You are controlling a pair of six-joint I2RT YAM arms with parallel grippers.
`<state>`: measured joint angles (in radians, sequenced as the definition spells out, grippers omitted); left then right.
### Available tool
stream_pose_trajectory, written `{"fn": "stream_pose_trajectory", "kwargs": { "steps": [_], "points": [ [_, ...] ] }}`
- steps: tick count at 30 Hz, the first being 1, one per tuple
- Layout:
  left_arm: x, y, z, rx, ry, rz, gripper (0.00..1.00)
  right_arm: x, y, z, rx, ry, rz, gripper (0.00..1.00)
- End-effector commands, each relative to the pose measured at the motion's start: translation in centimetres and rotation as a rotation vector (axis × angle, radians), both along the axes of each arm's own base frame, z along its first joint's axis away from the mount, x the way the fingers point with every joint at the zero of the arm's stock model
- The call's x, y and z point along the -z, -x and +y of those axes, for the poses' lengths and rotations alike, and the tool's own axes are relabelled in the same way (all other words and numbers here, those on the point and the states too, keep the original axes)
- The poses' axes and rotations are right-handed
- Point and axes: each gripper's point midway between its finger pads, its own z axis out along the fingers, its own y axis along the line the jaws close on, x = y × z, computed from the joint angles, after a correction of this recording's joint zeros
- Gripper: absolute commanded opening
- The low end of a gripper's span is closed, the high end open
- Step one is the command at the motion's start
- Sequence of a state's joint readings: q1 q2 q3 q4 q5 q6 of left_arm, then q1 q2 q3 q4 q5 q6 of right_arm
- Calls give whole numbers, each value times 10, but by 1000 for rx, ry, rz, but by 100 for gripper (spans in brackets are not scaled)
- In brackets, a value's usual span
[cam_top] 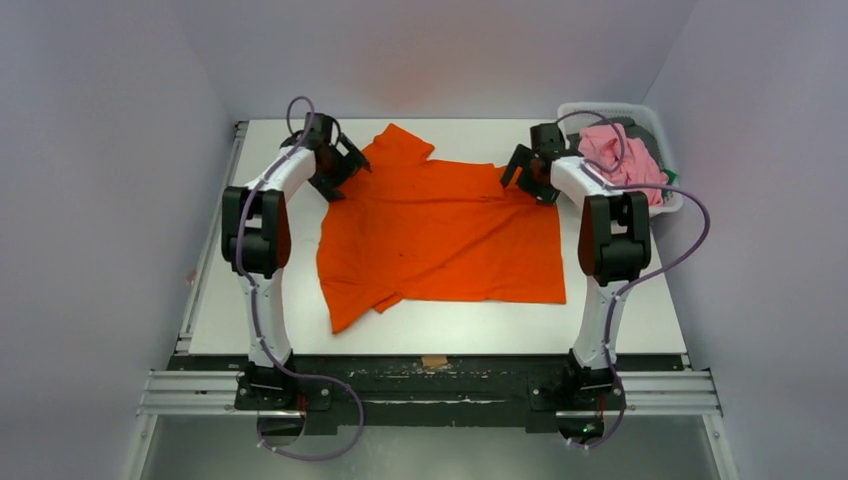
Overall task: Fold and stack the t-shirts
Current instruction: Flatten out the tshirt
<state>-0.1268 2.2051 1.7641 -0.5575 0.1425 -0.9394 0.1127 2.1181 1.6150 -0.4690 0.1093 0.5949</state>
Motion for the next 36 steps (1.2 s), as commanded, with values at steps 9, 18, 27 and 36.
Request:
{"fn": "stream_pose_trajectory", "kwargs": {
  "steps": [9, 18, 27, 36],
  "points": [
    [-114, 122, 19, 122, -120, -212, 100, -85, 123, 153, -650, 16, -186, 92],
    [-44, 262, 37, 147, -190, -114, 100, -39, 298, 315, -1181, -106, -164, 74],
    [-23, 253, 28, 181, -128, -112, 100, 7, 315, 352, -1156, 16, -117, 50],
    [-6, 218, 13, 209, -63, -76, 100, 23, 294, 352, -1041, 83, -150, 44]
  ]
}}
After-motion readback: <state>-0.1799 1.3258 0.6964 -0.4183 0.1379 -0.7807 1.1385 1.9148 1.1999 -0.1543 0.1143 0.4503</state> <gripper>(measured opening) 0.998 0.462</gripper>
